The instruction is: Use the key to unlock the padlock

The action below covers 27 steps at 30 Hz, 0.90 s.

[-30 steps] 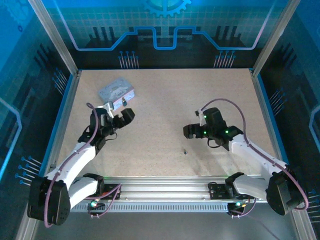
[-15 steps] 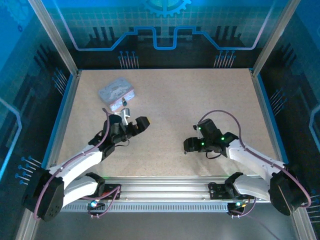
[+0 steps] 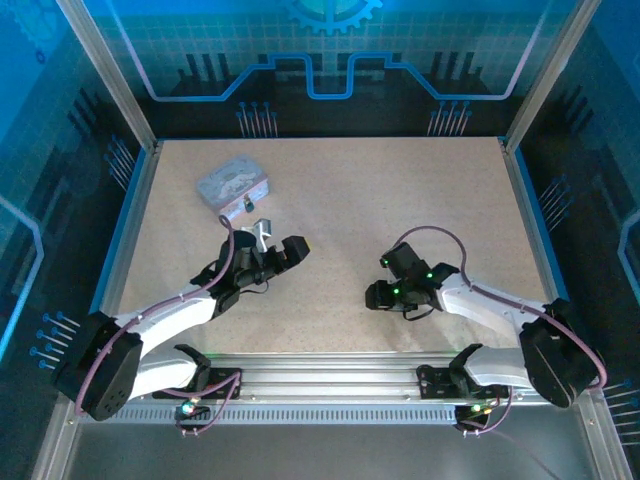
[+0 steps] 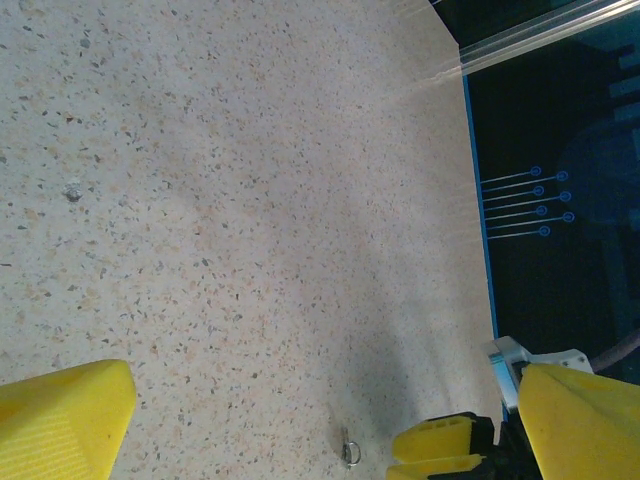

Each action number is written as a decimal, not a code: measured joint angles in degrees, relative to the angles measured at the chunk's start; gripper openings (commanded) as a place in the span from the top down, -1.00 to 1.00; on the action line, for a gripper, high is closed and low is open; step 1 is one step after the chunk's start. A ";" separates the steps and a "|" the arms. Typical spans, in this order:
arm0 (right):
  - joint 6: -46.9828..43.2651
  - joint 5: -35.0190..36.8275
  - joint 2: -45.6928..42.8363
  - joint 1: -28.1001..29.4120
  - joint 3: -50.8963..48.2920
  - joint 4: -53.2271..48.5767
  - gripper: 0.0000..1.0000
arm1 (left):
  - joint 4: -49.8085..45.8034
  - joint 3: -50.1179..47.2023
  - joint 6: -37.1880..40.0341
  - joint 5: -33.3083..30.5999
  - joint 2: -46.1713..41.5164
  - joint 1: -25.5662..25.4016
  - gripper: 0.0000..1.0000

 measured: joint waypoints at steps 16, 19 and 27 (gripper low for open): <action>1.90 -0.02 5.18 1.70 0.02 2.84 0.34 | 0.07 0.00 -0.07 -0.02 0.00 0.00 -0.98; 2.12 0.00 5.84 1.73 0.02 3.04 0.39 | 0.04 0.00 -0.07 -0.02 0.00 0.00 -0.98; 2.49 0.46 7.45 2.12 0.33 3.26 0.52 | 0.04 0.00 -0.07 -0.46 -0.09 -0.02 -0.98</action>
